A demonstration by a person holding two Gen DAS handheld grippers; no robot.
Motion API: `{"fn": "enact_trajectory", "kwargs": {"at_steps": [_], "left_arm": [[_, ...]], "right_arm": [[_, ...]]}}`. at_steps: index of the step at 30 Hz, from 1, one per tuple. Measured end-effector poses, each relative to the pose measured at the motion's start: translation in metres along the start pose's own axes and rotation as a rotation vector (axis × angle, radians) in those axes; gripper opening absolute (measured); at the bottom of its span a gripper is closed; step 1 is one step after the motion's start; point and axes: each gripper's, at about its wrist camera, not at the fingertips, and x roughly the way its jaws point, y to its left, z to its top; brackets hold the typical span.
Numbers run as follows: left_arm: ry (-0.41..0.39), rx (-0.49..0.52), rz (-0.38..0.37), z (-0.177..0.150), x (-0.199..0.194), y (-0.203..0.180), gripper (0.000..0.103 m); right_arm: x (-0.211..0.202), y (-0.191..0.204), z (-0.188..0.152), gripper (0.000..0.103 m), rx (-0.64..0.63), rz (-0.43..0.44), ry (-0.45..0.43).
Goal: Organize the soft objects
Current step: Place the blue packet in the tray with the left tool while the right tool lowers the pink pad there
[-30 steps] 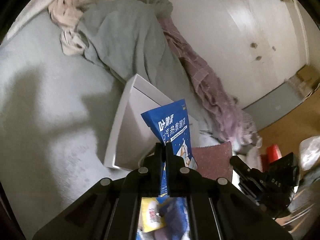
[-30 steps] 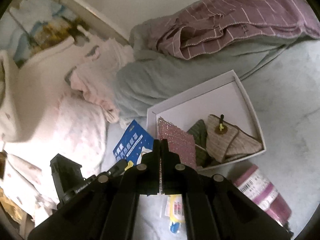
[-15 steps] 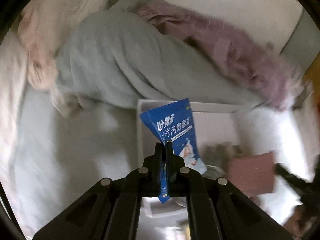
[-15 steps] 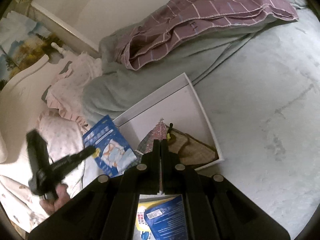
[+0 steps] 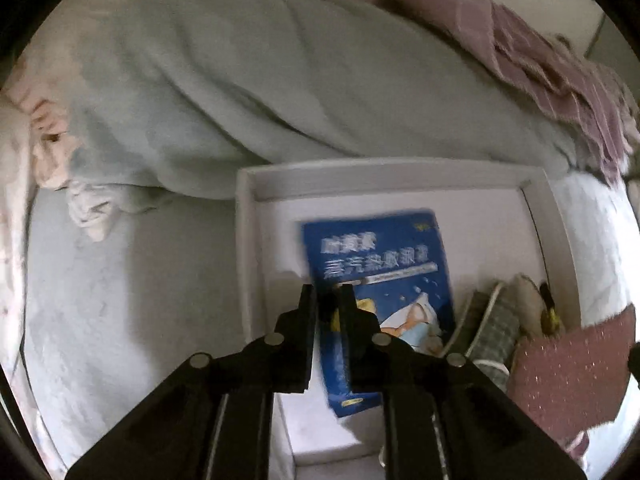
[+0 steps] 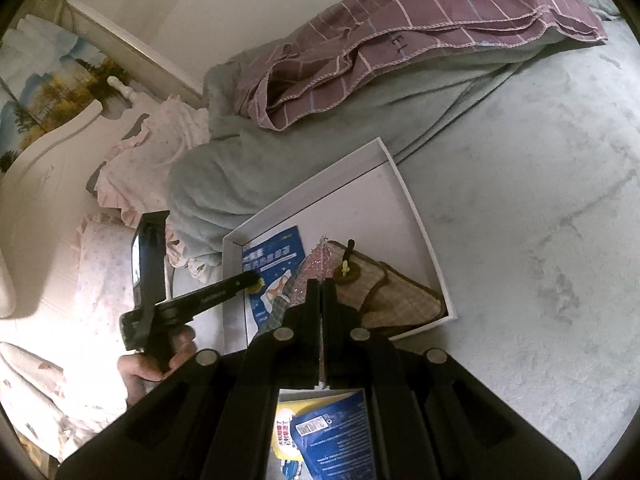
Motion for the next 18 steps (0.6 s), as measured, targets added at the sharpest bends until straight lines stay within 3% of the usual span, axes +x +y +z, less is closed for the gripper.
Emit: {"fn": "enact_trajectory", "kwargs": {"at_steps": [5, 13, 16, 18], "left_arm": [[-0.155, -0.118, -0.025, -0.019, -0.043, 0.019, 0.013], [-0.16, -0.232, 0.1, -0.088, -0.066, 0.027, 0.015], [-0.193, -0.277, 0.018, -0.113, -0.062, 0.036, 0.015], [-0.168, -0.276, -0.05, -0.11, -0.056, 0.036, 0.015]], "right_arm": [[0.001, 0.005, -0.002, 0.002, -0.016, -0.007, 0.002], [0.001, 0.012, -0.003, 0.002, -0.032, 0.04, -0.001], [0.004, 0.013, -0.002, 0.002, -0.018, 0.059, 0.003], [0.005, 0.014, -0.002, 0.002, -0.01, 0.074, 0.0]]}}
